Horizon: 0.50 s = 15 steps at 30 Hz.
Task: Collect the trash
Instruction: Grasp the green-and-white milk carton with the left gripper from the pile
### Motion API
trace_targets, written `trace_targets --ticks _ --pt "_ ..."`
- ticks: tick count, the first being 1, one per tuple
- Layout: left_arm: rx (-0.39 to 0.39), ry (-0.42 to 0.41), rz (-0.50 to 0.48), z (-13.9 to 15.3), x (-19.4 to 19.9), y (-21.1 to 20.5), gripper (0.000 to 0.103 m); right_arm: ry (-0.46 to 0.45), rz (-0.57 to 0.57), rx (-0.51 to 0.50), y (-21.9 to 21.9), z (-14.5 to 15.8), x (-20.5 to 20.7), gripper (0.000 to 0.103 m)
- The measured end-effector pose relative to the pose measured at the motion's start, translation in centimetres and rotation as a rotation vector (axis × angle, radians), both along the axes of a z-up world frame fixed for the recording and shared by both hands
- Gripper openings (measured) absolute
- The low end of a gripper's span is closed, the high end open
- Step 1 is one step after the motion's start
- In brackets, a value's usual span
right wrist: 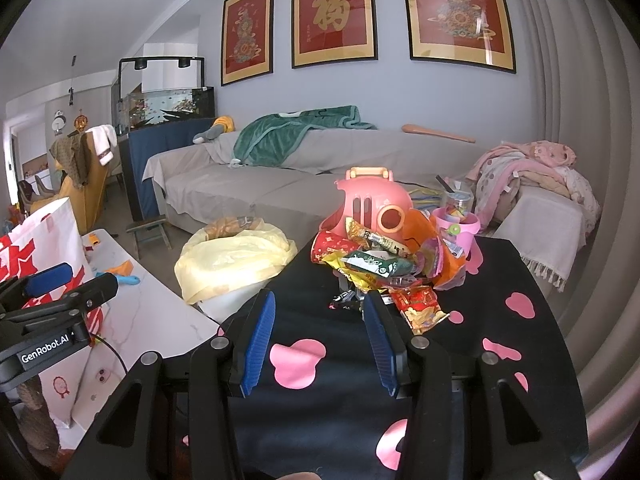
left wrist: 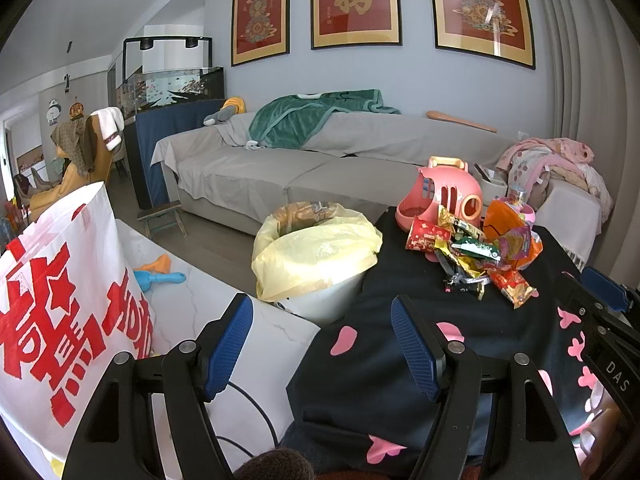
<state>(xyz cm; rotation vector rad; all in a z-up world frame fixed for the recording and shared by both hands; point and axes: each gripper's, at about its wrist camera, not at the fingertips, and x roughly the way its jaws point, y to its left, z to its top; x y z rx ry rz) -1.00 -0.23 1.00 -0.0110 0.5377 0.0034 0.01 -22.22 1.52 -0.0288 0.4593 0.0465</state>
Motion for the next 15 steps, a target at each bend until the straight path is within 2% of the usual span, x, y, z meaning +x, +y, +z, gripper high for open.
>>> trace_targets --ticks 9,15 --pt "0.000 0.001 -0.002 0.0 -0.1 0.0 0.072 0.002 -0.012 -0.001 -0.5 0.3 0.4 0.044" --pt "0.002 0.003 -0.055 0.9 1.6 -1.1 0.072 0.012 -0.038 -0.021 -0.9 -0.3 1.4 0.044"
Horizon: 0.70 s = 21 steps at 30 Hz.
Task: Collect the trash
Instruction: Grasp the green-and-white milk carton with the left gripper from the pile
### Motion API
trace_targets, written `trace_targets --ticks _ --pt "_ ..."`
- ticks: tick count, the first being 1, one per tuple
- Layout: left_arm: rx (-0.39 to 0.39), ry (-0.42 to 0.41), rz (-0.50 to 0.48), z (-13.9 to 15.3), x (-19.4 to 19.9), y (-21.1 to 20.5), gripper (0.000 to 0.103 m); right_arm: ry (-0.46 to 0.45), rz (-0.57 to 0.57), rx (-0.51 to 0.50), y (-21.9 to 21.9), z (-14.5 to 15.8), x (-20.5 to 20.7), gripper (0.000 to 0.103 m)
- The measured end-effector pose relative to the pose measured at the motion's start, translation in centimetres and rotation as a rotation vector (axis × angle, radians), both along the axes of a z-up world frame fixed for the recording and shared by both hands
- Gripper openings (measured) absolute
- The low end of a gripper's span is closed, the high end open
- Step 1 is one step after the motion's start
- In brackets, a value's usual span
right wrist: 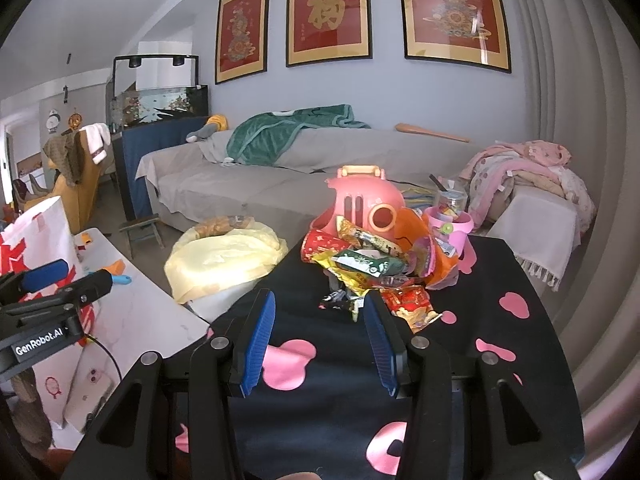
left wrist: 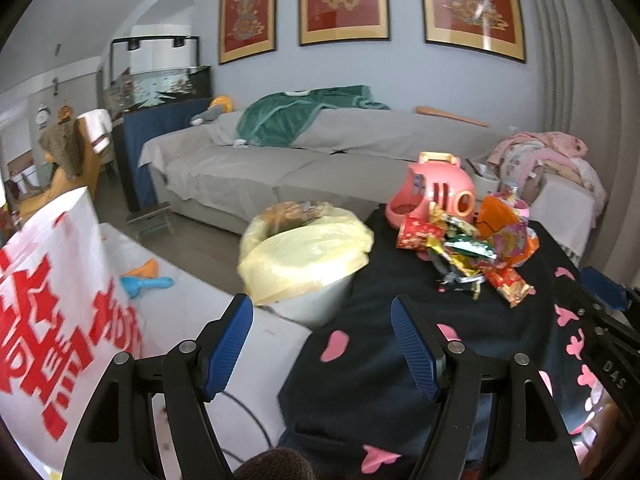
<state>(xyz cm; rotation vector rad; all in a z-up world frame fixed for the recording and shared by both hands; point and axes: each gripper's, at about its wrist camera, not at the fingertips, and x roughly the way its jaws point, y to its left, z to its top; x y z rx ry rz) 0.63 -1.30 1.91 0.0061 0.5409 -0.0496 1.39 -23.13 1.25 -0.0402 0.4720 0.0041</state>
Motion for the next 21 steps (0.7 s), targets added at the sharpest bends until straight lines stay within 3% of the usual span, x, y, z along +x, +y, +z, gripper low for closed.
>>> trace_targets --ticks 8,17,21 --pt "0.031 0.039 -0.140 -2.2 5.3 -3.1 0.072 0.039 -0.052 -0.025 -2.6 -1.5 2.8 0.044" --pt "-0.078 0.195 -0.289 -6.8 14.4 -8.0 0.072 0.108 -0.137 -0.006 -9.2 -4.8 7.2 0.044" --pt "-0.135 0.231 -0.367 -7.5 18.4 -11.7 0.072 0.146 -0.208 0.002 -13.1 -5.7 8.9 0.044"
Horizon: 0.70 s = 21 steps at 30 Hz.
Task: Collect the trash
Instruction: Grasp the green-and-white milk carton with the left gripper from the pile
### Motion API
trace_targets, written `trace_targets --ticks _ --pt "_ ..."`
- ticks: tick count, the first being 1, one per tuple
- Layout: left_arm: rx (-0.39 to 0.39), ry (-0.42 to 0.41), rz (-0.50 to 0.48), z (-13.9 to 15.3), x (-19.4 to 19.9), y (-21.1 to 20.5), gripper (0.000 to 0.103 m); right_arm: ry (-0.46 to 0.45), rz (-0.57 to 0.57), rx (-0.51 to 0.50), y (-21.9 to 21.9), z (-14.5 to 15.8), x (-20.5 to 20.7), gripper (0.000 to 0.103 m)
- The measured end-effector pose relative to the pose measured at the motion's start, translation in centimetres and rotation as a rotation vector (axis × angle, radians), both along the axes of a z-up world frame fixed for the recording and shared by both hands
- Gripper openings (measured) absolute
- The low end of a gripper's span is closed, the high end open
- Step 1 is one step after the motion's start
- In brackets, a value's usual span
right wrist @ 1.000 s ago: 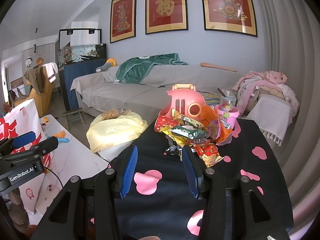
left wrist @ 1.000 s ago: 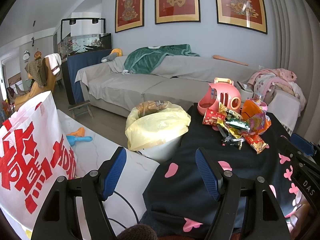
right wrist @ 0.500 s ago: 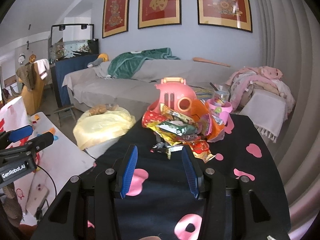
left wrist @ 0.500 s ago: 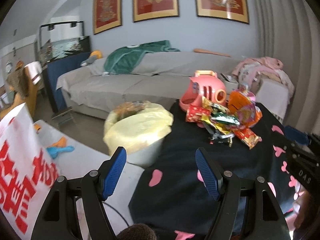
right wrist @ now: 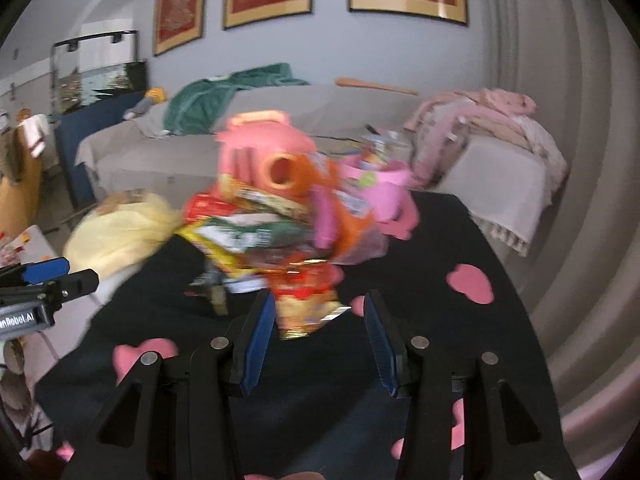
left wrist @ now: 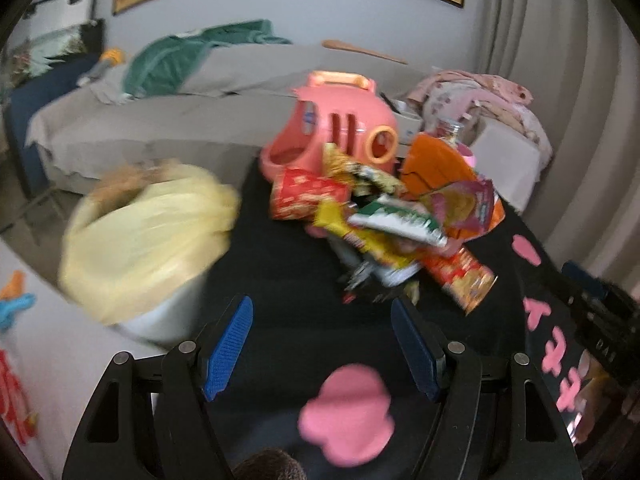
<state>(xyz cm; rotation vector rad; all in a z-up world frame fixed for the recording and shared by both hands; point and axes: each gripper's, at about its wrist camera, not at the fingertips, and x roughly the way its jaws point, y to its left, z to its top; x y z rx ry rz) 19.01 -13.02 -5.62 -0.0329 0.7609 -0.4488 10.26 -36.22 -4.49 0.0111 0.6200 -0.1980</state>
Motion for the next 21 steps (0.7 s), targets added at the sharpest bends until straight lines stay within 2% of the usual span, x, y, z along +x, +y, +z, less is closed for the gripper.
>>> trace_targets --ticks 7,11,14,19,21 --pt "-0.107 0.047 -0.065 0.9 7.5 -5.4 0.072 0.043 -0.067 -0.012 -3.5 -0.5 2.5 0.044" --pt "-0.106 0.160 -0.157 -1.0 11.3 -8.3 0.072 0.069 -0.057 -0.006 -4.3 -0.8 3.7 0.044" --pt "-0.101 0.227 -0.173 -2.7 12.4 -9.3 0.072 0.079 -0.063 -0.024 -4.6 -1.2 4.4 0.044" --pt "-0.113 0.215 -0.191 -3.5 12.0 -9.3 0.073 0.111 -0.070 -0.016 -5.6 -1.9 5.3 0.044" --pt "-0.110 0.235 -0.196 -4.2 12.1 -9.1 0.073 0.117 -0.068 -0.018 -5.8 -2.1 5.6 0.044"
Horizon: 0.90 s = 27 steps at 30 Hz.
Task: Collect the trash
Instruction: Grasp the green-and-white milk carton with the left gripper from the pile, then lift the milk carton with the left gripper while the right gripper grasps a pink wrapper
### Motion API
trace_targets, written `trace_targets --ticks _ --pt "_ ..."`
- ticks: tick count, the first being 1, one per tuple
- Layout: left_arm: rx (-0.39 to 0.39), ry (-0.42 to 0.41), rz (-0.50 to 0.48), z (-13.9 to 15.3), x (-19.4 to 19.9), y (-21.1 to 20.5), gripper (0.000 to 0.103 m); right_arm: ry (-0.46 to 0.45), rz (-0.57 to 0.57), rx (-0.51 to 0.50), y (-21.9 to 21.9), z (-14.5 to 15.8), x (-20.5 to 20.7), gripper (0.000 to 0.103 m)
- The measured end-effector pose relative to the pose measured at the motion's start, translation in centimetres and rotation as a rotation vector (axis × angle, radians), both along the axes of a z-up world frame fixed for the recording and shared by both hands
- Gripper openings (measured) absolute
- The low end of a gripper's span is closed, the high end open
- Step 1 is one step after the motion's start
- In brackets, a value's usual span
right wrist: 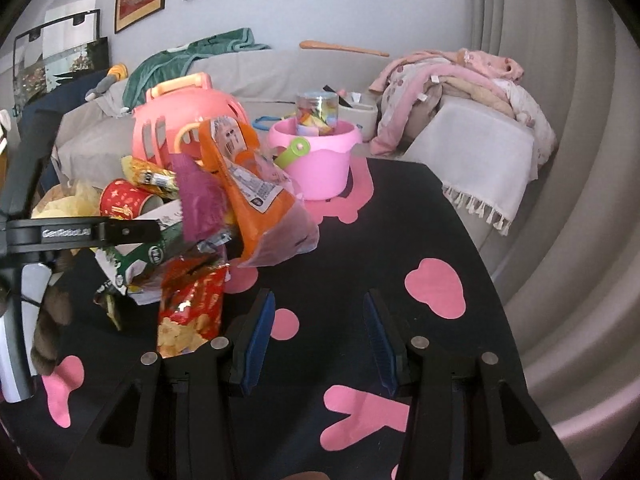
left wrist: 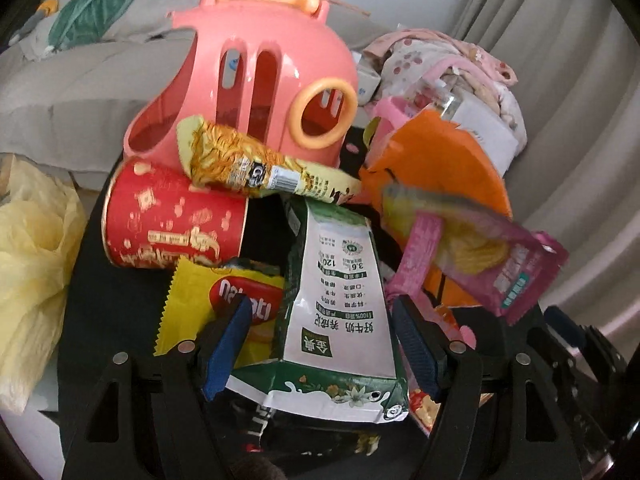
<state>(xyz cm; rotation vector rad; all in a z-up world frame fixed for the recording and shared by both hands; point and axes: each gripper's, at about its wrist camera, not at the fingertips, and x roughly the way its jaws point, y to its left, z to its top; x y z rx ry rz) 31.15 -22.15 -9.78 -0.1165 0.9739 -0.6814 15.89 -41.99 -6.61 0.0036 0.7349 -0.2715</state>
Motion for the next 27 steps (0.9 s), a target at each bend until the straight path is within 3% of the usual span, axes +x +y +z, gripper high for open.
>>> trace_targets --ticks 2,8,11,15,22,27 --pt "0.016 0.039 -0.009 -0.8 0.2 0.1 0.074 0.003 0.001 -0.003 0.0 -0.1 0.2 0.044" --pt "0.003 0.052 -0.030 -1.0 0.4 0.1 0.073 0.021 0.004 0.023 -0.1 -1.0 0.5 0.044" --pt "0.014 0.040 -0.062 -0.8 -0.1 0.4 0.062 0.035 0.013 0.028 0.1 -1.3 0.5 0.044" --pt "0.015 0.030 -0.083 -0.1 -0.9 0.9 0.062 0.023 0.027 0.025 0.6 -1.0 0.3 0.044" --pt "-0.023 -0.033 -0.067 3.0 -4.5 6.0 0.062 -0.021 0.090 0.002 2.7 1.0 0.6 0.044" --pt "-0.054 -0.069 -0.041 4.8 -6.0 9.9 0.062 -0.062 0.176 0.053 4.0 3.1 2.4 0.044"
